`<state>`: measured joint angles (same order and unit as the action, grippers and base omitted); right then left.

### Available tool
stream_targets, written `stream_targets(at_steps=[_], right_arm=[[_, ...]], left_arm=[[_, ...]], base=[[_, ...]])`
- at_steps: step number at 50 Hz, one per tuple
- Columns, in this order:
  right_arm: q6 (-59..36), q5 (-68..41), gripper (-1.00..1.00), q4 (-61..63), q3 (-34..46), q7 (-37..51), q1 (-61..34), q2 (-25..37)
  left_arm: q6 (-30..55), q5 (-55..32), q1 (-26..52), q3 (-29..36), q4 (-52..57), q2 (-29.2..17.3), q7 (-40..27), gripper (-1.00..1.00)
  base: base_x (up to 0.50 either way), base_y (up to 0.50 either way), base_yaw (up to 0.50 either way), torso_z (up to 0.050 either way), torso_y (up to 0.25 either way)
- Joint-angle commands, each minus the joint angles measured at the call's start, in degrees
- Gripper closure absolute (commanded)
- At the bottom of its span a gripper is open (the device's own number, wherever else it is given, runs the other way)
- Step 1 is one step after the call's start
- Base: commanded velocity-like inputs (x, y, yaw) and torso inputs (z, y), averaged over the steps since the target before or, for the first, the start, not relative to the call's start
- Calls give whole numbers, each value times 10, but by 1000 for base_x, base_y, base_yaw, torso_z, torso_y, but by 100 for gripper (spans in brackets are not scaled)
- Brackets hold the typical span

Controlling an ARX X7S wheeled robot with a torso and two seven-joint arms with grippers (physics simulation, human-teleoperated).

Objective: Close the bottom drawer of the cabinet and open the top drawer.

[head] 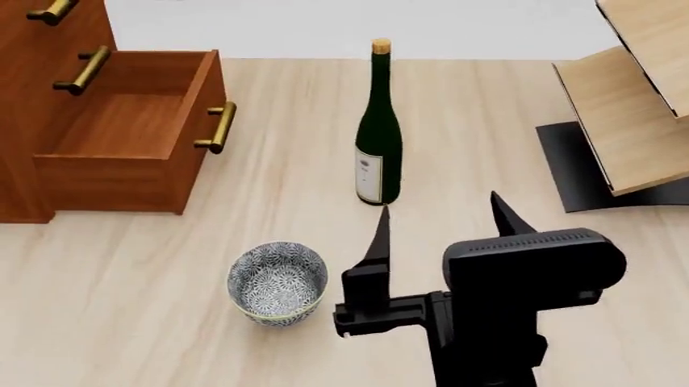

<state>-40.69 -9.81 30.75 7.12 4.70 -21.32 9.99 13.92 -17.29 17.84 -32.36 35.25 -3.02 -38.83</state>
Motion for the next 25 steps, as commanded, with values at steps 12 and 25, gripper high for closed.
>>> stream_targets(at_steps=[12,25], right_arm=[[6,1,-100,7,14,10,4,9],[2,10,-100,8,23,21,3,18]], left_arm=[[-27,-13,-23,22,10,-24,-17,-100],[-32,-17,-28,31,7,-33,-23,-100]], base=[[124,201,0,0,0],[126,206,0,0,0]])
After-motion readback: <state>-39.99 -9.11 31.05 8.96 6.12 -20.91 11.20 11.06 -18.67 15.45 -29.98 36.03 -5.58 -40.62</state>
